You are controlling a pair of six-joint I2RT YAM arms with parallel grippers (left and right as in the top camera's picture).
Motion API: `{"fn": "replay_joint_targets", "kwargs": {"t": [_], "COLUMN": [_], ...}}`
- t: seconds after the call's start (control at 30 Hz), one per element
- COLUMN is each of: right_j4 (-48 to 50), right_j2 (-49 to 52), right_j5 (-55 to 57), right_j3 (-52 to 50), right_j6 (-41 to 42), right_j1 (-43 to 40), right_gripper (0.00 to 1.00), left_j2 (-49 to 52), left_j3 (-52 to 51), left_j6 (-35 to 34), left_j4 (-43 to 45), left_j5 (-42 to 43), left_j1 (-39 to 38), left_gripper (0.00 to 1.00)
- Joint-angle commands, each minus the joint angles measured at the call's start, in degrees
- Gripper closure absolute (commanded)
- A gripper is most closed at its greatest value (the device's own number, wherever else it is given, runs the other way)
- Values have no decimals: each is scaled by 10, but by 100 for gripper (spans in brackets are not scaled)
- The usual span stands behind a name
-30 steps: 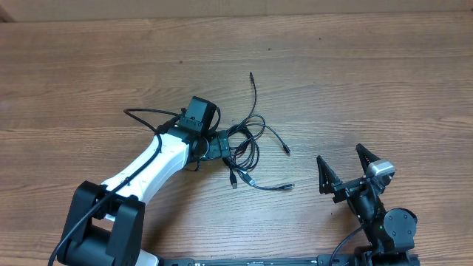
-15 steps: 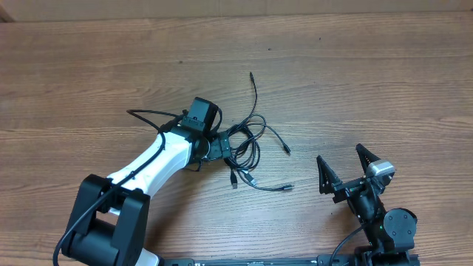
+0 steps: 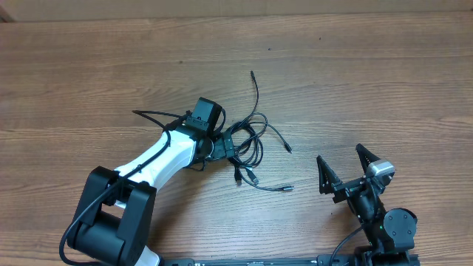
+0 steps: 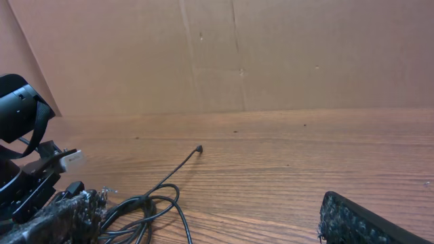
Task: Untangle cables
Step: 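Close the left gripper on the cable loops and pull them left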
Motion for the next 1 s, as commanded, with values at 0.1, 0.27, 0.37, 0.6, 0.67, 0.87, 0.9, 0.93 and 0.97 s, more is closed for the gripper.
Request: {"fn": "replay_joint_targets", "kwargs": {"t": [0.1, 0.27, 0.37, 0.6, 0.67, 0.87, 0.9, 0.93, 0.97], "right_j4": [3, 3, 3, 3, 3, 3, 3, 3, 3], "right_j2": [-6, -6, -6, -6, -6, -6, -6, -6, -6], "right_j5": [4, 4, 4, 4, 4, 4, 4, 4, 4], "right_j3": [-6, -6, -6, -6, -6, -6, -6, -6, -6], "right_j6": [2, 2, 2, 2, 2, 2, 2, 2, 2], "right_j1": [-1, -1, -1, -1, -1, -1, -1, -1, -1], "right_gripper": [0, 0, 0, 0, 0, 0, 0, 0, 0], "left_j2": [16, 16, 16, 16, 16, 18, 19, 21, 22], "left_j3": [7, 7, 7, 7, 7, 7, 7, 7, 7], "left_j6": [-12, 7, 18, 18, 18, 18, 18, 18, 18], "left_j4": [2, 2, 2, 0, 0, 15, 17, 19, 21], "left_j5": [-16, -29, -31, -31, -31, -39, -40, -40, -39], "left_j1": [-4, -4, -4, -4, -4, -4, -4, -4, -4], "left_gripper": [0, 1, 0, 0, 0, 0, 0, 0, 0]}}
